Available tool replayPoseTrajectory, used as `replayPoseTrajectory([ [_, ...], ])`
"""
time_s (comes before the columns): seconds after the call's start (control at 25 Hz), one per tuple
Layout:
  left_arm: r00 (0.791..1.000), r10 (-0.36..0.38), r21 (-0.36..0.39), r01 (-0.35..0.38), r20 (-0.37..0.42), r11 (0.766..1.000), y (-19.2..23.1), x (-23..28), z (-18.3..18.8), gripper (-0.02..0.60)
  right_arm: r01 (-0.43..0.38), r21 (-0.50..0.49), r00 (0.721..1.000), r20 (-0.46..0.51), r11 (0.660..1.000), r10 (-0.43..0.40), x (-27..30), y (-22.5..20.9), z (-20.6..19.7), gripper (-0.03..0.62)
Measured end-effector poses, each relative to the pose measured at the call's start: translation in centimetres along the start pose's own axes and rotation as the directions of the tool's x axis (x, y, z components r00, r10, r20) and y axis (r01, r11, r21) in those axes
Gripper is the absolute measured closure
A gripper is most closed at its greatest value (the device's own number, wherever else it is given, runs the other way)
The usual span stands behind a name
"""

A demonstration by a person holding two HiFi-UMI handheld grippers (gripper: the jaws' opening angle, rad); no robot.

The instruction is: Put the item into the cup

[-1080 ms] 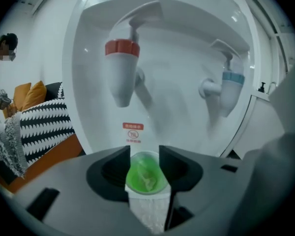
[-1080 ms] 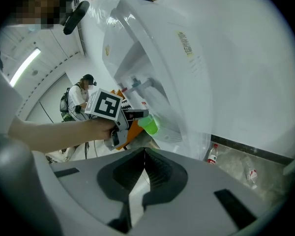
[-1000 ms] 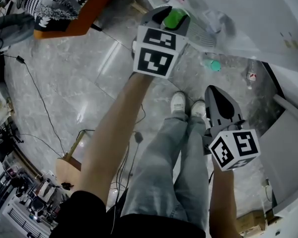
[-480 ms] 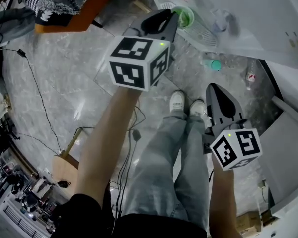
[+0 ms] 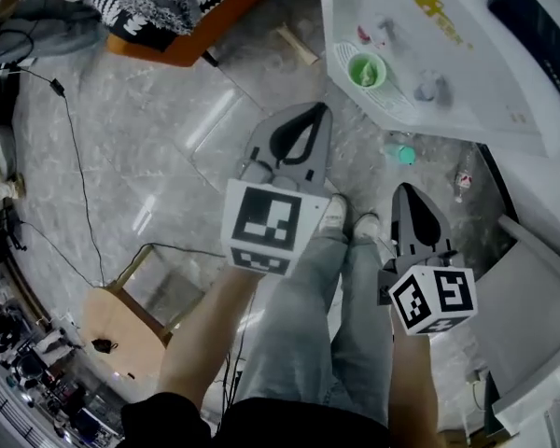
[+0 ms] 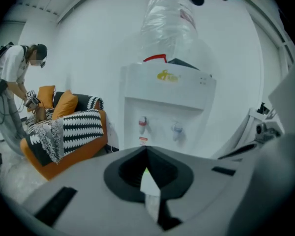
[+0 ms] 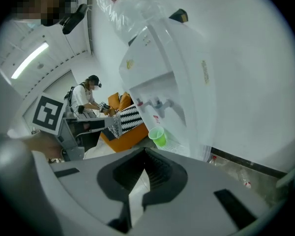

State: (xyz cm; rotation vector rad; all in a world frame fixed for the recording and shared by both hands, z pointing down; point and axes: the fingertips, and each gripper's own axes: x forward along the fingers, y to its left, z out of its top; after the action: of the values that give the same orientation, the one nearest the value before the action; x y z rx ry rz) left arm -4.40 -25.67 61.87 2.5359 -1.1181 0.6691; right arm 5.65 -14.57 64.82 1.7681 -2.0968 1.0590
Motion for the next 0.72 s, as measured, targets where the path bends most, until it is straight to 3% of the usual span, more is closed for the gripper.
replayPoseTrajectory([
  [0.48, 1.0, 0.011, -0.123, -0.013, -0.011, 0.992, -6.8, -11.7, 5.0, 0.568, -0.069, -0.068, 0.996, 0.058, 0.995, 0.073, -6.5, 5.5, 7.3, 0.585],
  [0.72, 0.998, 0.021, -0.146, -0.014, 0.052, 0.989, -11.0, -16.3, 10.4, 0.568, -0.089, -0.059, 0.989, 0.111, 0.994, 0.095, -12.7, 7.7, 11.5, 0.585],
])
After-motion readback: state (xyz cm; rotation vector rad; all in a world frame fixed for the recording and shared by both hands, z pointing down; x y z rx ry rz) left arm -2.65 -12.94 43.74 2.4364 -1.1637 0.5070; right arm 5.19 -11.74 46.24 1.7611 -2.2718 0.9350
